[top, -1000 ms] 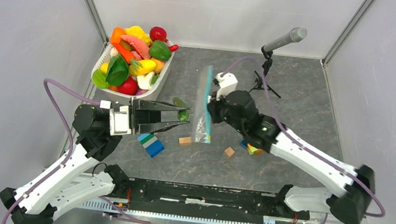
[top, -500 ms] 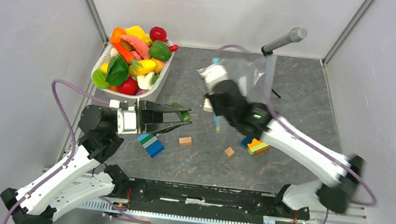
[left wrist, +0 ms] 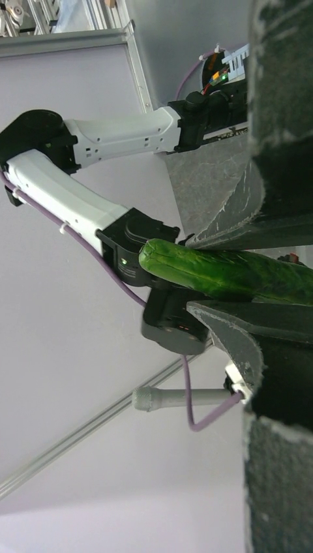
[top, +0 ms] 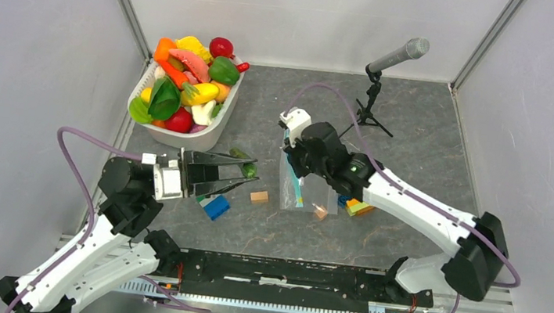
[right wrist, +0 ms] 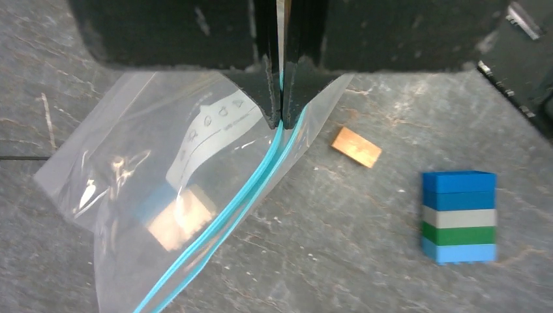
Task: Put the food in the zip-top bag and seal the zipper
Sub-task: Adjust the zipper food storage bag at the center of the board.
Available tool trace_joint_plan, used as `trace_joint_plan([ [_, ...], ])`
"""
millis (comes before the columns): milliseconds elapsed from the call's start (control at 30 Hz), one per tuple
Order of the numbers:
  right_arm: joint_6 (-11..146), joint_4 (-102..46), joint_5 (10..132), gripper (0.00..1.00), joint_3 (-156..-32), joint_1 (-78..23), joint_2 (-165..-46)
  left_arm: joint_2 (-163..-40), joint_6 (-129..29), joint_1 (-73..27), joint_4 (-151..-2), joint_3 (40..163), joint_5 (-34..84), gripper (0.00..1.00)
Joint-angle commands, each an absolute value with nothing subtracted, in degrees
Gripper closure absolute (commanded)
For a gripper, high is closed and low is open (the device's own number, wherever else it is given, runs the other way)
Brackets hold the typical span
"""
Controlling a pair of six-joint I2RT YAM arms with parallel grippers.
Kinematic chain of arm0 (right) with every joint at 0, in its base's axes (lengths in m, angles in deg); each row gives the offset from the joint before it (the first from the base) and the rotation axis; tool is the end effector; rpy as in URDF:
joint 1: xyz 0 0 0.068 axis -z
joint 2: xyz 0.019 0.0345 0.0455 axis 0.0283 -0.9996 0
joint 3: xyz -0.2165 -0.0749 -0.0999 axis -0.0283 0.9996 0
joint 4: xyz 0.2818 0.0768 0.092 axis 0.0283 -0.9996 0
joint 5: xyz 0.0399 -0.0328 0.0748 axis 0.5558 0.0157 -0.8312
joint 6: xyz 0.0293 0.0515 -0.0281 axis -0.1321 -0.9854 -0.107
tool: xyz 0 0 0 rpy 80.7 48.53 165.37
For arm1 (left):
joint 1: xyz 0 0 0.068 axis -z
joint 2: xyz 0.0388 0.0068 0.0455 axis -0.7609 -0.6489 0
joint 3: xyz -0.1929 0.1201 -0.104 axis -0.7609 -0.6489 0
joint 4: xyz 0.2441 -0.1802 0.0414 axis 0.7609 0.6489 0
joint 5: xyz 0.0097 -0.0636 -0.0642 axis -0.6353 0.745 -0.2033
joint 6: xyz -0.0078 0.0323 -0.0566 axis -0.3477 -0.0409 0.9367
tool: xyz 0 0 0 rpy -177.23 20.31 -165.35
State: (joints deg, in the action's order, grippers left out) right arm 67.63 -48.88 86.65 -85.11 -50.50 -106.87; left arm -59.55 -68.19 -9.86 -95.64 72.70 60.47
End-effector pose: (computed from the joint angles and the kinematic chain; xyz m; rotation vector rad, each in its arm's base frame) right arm 0.2422 0.3002 0.2568 -0.7935 2.0943 0.4182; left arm 0.1273 -0.1518 0.4116 1.0531 0.6601 -0.9025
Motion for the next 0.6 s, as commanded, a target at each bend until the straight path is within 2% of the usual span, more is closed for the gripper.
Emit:
trace_joint_plan([
  [0,63.66,-41.04,79.60,1.00,-79.61,-50.28,-102.47,-60.04,-68.03,-9.73,-97.58,72.09,60.86,0.88],
  [100,61.51,-41.38,82.06,1.00,-78.11,-50.12,-101.33,-59.98,-68.01,-9.73,-97.55,71.25,60.38,0.88],
  [167,60.12,-42.60,89.17,1.00,-77.19,-50.06,-99.39,-59.50,-67.99,-9.73,-97.35,70.71,59.61,0.88],
  [267,60.79,-49.67,106.33,1.00,-80.06,-50.24,-95.21,-58.75,-68.35,-9.73,-96.43,69.48,56.80,0.88],
  [333,63.84,-55.74,121.03,1.00,-84.80,-50.24,-92.44,-58.46,-69.51,-9.73,-94.41,69.26,54.27,0.90],
  [400,70.51,-59.22,130.20,1.00,-91.04,-50.24,-91.29,-58.51,-70.01,-9.73,-93.73,68.81,51.70,0.90],
  [567,83.32,-74.88,136.50,1.00,-109.89,-50.30,-100.34,-59.45,-70.24,-9.73,-94.51,68.22,47.80,0.92],
])
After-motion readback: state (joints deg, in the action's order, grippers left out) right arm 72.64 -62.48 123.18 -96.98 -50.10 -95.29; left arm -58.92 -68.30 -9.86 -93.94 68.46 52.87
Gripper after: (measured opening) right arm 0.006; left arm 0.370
